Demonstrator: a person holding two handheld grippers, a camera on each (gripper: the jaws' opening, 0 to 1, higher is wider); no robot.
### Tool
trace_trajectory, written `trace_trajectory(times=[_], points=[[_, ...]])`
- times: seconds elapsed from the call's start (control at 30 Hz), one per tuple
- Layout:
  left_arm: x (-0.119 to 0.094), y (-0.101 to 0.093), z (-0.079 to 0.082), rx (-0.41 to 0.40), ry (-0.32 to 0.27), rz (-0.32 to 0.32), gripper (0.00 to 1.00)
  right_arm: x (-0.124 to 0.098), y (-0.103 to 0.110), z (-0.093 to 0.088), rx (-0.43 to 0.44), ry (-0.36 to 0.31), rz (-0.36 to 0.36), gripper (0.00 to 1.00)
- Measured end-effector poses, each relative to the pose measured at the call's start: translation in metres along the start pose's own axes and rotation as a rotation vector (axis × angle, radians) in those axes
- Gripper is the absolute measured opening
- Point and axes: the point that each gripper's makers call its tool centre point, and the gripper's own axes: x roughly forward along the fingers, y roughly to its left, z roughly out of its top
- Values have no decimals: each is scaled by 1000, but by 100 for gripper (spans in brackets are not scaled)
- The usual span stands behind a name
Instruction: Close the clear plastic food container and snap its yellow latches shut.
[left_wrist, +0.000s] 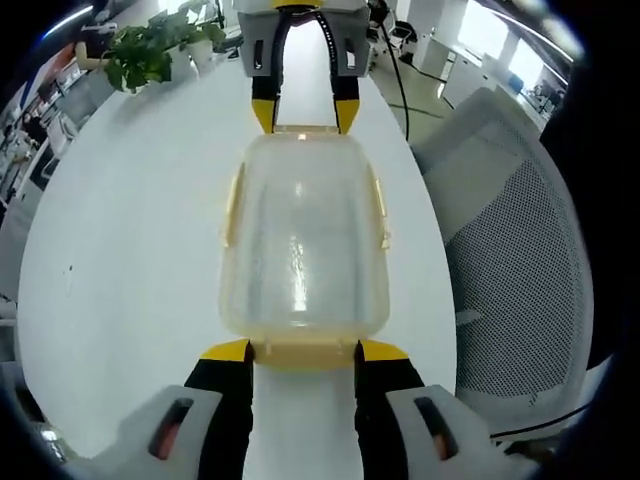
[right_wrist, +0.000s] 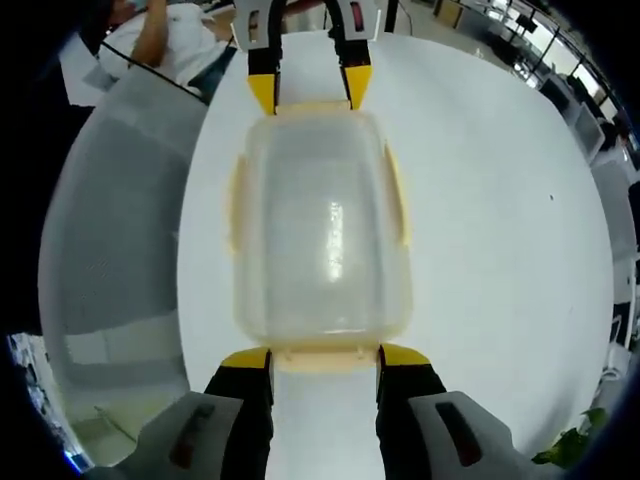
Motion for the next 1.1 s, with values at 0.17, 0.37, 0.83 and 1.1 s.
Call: trace_trajectory(times=[0.17,0.37,0.83,1.1], points=[[2,-2,1,-1,-3,-7,38,1,2,-2,2,4,6,38],[5,-2,1,-4,0,-4,38,4,1,-4,-2,4,-8,39],[8,-1,2,-6,-4,0,38,6,-1,-6,-1,-2,-14,39],[9,-1,0,-7,-5,3,38,9,0,-6,-18,6,-17,39]])
